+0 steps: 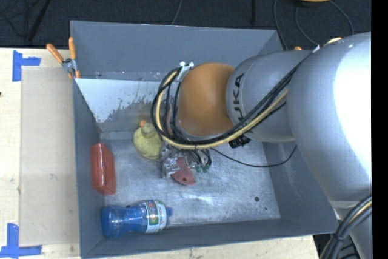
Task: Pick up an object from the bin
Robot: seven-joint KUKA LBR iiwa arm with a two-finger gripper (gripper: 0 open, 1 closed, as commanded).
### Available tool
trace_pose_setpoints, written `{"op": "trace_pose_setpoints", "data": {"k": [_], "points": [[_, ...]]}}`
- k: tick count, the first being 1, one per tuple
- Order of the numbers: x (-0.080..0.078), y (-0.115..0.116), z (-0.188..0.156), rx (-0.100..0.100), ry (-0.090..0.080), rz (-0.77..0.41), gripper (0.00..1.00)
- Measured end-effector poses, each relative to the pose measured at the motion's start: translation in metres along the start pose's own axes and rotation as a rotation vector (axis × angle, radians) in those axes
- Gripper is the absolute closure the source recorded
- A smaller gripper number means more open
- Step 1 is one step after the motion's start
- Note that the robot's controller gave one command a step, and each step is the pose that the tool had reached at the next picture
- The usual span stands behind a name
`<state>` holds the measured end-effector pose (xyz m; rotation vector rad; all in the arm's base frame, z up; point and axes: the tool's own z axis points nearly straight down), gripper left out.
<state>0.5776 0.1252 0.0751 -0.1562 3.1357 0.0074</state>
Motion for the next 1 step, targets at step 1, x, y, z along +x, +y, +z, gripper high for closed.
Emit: {"op": "trace_pose_setpoints", "data": {"k": [1], "points": [[0.0000, -0.0001, 0.0000, 0.000, 0.000, 0.001, 1.00]]}}
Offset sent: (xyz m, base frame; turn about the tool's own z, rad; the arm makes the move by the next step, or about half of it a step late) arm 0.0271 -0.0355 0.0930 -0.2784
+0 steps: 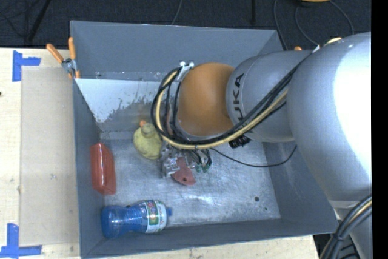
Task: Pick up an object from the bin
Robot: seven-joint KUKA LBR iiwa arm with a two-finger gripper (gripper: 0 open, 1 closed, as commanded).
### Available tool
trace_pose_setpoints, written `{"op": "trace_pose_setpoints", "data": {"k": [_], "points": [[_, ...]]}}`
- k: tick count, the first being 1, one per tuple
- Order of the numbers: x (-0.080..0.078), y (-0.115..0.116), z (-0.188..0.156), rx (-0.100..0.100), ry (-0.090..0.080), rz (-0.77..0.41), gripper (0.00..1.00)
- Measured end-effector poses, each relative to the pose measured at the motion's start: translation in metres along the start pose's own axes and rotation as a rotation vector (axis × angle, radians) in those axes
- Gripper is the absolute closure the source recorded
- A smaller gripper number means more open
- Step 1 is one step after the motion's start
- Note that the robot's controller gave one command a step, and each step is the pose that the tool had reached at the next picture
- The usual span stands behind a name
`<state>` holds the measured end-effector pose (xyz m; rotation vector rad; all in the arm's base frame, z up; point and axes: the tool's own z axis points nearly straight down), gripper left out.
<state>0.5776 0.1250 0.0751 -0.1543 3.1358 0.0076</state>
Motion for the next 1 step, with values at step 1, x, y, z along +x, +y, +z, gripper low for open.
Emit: {"op": "trace_pose_setpoints", "data": {"k": [1], "points": [[-0.0029, -0.0090, -0.0178, 0.003, 0.007, -0.076, 1.00]]}}
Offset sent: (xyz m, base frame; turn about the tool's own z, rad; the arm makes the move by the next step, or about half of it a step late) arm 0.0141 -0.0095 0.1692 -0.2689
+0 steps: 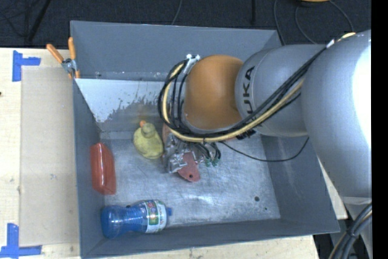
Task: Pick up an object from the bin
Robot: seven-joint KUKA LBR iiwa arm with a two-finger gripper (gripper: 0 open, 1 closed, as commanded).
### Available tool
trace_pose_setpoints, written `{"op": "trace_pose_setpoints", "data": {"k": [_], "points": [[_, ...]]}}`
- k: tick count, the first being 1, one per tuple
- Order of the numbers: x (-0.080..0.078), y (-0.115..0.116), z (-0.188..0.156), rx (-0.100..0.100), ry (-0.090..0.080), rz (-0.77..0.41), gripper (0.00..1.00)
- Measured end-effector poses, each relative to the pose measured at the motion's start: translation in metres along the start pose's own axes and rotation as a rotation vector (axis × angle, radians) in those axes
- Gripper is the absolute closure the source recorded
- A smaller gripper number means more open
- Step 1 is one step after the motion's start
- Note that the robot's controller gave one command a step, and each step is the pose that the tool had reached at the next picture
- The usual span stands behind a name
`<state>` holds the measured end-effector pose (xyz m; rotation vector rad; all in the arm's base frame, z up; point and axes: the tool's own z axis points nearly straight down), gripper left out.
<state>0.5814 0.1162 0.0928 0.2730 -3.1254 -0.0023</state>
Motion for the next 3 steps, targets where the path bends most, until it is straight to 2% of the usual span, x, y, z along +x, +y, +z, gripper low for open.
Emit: {"op": "trace_pose_setpoints", "data": {"k": [1, 2, 3], "points": [[-0.004, -0.003, -0.066, 0.002, 0.000, -0.091, 1.00], [0.003, 0.002, -0.133, 0.001, -0.001, -0.071, 1.00], [-0.026, -0.027, -0.037, 0.001, -0.002, -0.034, 0.00]]}}
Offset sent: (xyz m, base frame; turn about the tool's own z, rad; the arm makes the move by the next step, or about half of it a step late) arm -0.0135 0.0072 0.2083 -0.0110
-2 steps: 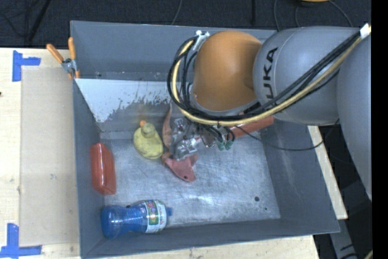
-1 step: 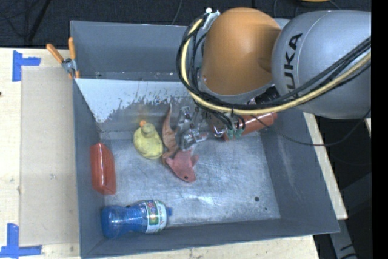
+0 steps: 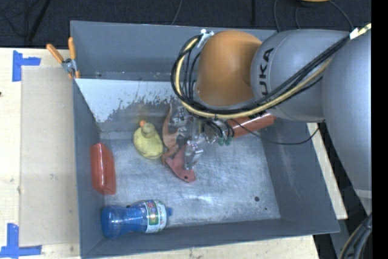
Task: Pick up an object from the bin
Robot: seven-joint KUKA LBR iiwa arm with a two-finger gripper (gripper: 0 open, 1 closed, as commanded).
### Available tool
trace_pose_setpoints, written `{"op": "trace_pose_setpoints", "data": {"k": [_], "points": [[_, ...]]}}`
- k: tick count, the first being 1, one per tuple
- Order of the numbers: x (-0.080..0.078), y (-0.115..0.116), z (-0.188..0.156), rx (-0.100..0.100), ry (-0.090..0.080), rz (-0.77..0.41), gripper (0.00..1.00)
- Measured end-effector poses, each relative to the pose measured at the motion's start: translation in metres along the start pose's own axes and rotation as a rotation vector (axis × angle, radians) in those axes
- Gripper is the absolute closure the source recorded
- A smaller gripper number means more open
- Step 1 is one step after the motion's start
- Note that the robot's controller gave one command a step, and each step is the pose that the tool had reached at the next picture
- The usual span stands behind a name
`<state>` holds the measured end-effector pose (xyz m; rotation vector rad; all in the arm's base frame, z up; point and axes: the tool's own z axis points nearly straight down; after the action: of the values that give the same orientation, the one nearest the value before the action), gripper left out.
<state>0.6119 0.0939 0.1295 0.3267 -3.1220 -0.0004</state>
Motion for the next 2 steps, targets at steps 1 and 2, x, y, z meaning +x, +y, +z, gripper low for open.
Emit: {"op": "trace_pose_setpoints", "data": {"k": [1, 2], "points": [[0.000, -0.001, -0.003, 0.000, -0.002, 0.002, 0.00], [0.008, -0.002, 0.029, 0.001, -0.010, -0.092, 0.00]]}}
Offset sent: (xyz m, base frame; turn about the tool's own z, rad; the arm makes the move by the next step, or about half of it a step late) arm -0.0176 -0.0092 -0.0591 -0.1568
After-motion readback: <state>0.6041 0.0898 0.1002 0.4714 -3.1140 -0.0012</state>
